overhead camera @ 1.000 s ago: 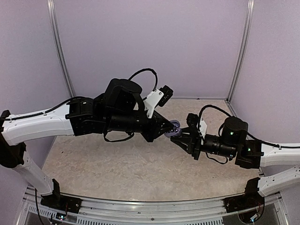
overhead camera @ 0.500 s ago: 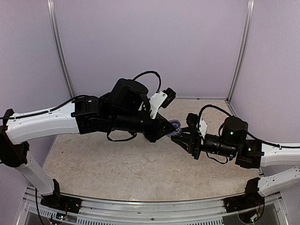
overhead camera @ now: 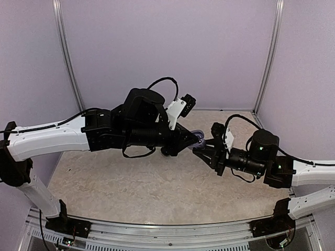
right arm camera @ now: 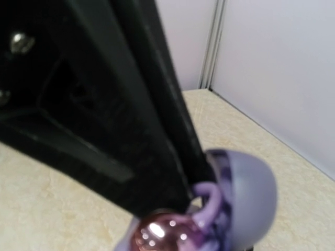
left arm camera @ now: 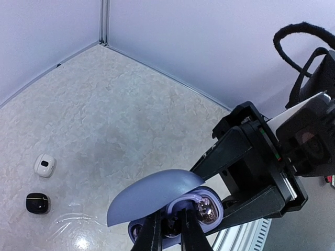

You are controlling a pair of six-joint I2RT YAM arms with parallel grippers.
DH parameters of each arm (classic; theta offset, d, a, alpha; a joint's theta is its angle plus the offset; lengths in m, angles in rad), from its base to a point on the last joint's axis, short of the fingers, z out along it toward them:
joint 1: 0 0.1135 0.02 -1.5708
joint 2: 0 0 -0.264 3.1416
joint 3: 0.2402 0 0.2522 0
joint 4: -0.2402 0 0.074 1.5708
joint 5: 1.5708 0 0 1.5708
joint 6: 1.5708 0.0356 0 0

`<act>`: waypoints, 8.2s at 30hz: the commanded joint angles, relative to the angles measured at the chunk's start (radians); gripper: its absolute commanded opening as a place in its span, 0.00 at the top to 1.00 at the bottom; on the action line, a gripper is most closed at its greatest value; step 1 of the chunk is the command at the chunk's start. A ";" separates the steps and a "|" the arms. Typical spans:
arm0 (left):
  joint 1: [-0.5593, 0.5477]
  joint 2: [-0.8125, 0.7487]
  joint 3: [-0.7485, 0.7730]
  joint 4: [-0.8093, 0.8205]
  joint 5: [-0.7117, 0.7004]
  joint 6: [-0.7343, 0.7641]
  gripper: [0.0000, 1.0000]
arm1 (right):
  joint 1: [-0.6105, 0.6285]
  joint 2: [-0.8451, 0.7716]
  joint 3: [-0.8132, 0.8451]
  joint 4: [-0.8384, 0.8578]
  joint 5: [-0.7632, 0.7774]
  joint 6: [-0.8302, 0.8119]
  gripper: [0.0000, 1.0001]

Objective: Insert the wireless bluetooth earbuds into the charging case
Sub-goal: Adjust the right earbud in the right side groove of the charging case.

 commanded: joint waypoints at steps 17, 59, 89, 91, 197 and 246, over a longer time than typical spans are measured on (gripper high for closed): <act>-0.101 -0.027 -0.119 0.320 -0.281 -0.073 1.00 | 0.013 -0.055 -0.069 0.304 0.065 0.158 1.00; -0.201 0.068 -0.056 0.245 -0.541 0.134 1.00 | 0.013 -0.065 -0.083 0.347 -0.017 0.187 1.00; -0.207 0.041 -0.083 0.254 -0.534 0.149 0.79 | 0.012 -0.092 -0.108 0.373 -0.013 0.187 1.00; -0.207 0.038 -0.082 0.254 -0.527 0.148 0.78 | 0.012 -0.094 -0.111 0.374 -0.018 0.187 1.00; -0.268 -0.033 -0.130 0.067 -0.435 0.613 0.47 | 0.003 -0.088 -0.112 0.337 -0.155 0.168 1.00; -0.180 -0.174 -0.112 0.032 -0.071 0.662 0.79 | 0.004 0.009 -0.025 0.143 -0.455 0.105 1.00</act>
